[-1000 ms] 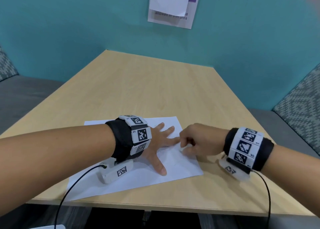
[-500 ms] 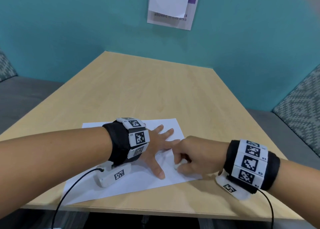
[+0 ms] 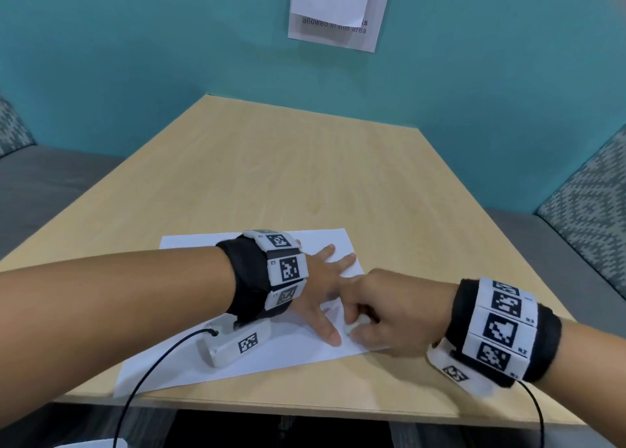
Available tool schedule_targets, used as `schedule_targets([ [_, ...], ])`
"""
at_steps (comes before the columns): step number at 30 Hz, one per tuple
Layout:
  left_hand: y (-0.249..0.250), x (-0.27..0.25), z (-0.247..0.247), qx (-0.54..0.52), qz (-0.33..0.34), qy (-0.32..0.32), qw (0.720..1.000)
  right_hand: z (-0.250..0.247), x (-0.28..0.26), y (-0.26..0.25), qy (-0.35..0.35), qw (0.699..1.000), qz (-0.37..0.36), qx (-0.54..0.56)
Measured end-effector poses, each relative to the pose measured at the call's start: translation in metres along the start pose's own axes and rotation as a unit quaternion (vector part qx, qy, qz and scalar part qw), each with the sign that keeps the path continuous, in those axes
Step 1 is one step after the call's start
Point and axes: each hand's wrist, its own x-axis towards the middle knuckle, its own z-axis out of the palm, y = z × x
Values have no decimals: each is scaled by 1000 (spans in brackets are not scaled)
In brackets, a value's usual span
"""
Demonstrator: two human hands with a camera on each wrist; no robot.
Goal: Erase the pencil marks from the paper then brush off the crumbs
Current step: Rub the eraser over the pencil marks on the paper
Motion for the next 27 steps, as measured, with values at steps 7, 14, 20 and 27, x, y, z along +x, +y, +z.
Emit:
schedule_targets([
  [7, -3, 0, 1, 16, -1, -14, 1000, -16, 5, 13, 25, 998, 39, -30],
  [14, -4, 2, 1, 13, -1, -20, 1000, -20, 4, 16, 37, 997, 54, -30],
  [20, -1, -1, -1, 14, -7, -17, 1000, -15, 2, 13, 25, 999, 45, -7],
  [27, -4, 2, 0, 6, -6, -11, 1000, -12, 1, 14, 15, 999, 38, -5],
])
